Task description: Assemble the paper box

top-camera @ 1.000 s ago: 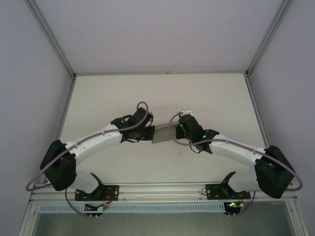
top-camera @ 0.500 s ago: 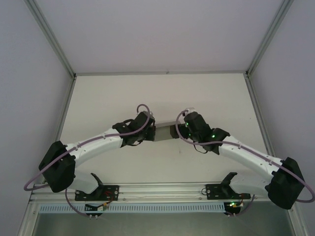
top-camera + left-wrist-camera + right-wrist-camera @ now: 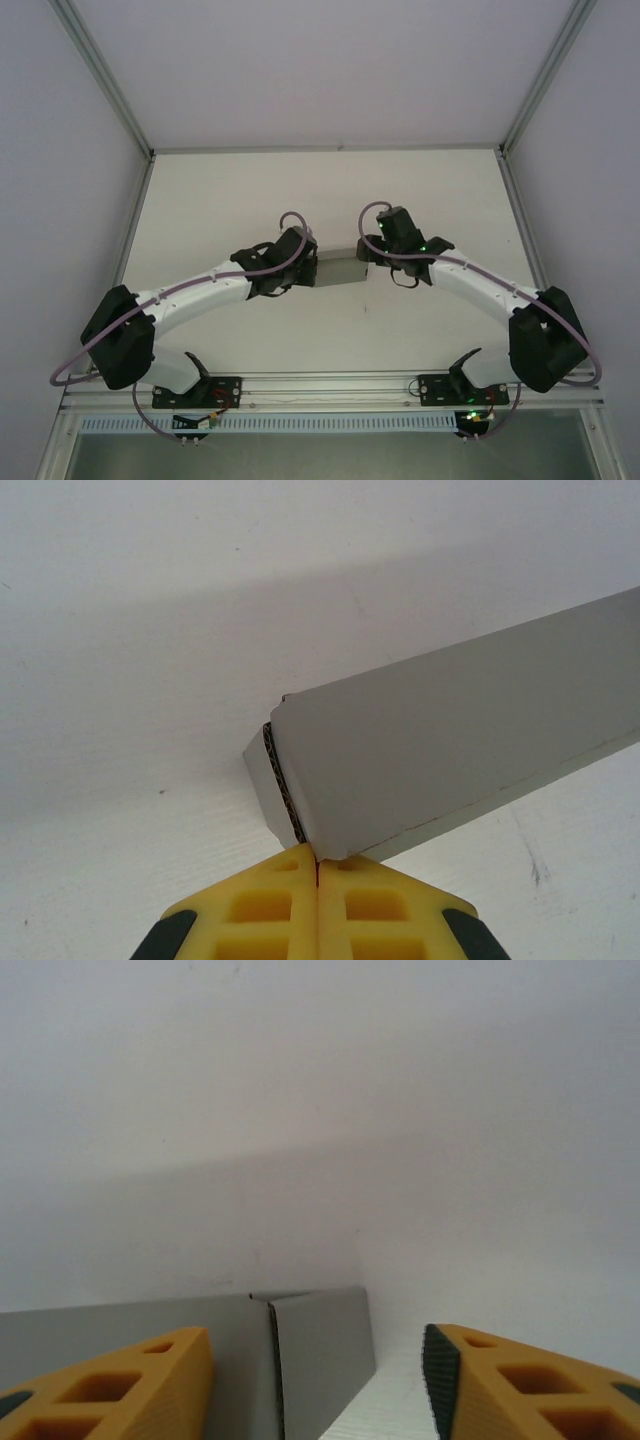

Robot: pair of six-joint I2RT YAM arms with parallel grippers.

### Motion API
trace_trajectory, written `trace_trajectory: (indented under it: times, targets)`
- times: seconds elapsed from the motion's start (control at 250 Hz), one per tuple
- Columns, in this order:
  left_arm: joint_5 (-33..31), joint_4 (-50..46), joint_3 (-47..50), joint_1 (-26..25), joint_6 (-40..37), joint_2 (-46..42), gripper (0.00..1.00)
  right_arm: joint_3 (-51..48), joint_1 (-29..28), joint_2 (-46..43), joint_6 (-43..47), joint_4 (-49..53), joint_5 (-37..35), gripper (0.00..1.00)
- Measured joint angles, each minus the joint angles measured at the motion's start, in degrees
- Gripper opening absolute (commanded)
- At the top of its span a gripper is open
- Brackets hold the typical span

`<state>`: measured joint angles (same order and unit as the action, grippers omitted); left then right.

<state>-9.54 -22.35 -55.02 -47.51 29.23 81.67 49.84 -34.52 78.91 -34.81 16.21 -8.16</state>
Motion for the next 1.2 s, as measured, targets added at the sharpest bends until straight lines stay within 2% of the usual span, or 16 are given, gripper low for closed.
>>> trace_trajectory:
  times: [0.064,0.156,0.307,0.339,0.375,0.391,0.551,0.798,0.958,1.078,1.198]
  targets:
    - [0.0,-0.1,0.0,0.0,-0.4,0.0,0.09,-0.9,0.0,-0.3,-0.8,-1.7,0.4,0.47]
    - [0.0,-1.3,-0.3,0.0,-1.7,0.0,0.32,-3.0,0.0,-0.8,-1.9,-4.8,1.2,0.44]
    - [1.8,-7.0,-1.1,0.0,-3.8,-0.1,0.62,-5.3,0.1,-0.8,-3.8,-9.4,1.8,0.41]
    - [2.1,-8.1,-1.6,0.0,-4.1,-0.3,0.76,-5.4,0.1,-0.7,-3.8,-9.8,1.8,0.40]
    - [2.3,-9.2,-2.1,0.0,-4.6,-0.7,0.98,-5.6,0.1,-0.6,-4.0,-10.5,1.8,0.40]
    - [2.4,-9.7,-2.3,0.0,-5.0,-1.0,1.00,-5.6,0.1,-0.5,-4.0,-10.7,1.8,0.40]
    - [2.5,-12.3,-5.4,0.7,-4.7,-3.6,1.00,-6.4,0.1,-0.2,-4.5,-12.9,1.8,0.40]
    - [7.4,-8.5,-8.9,7.1,-2.3,0.3,1.00,-8.4,0.1,-1.1,-4.9,-15.3,2.2,0.41]
    - [13.0,-3.9,-6.6,10.4,-0.3,4.2,0.81,-8.8,0.1,-1.1,-5.0,-16.1,2.7,0.41]
    - [16.1,0.9,-2.5,11.5,0.7,4.7,0.56,-9.5,0.1,-1.1,-5.1,-17.2,3.3,0.41]
    - [19.1,9.9,2.6,11.7,3.0,2.8,0.31,-10.3,0.3,-0.9,-5.1,-19.4,4.2,0.36]
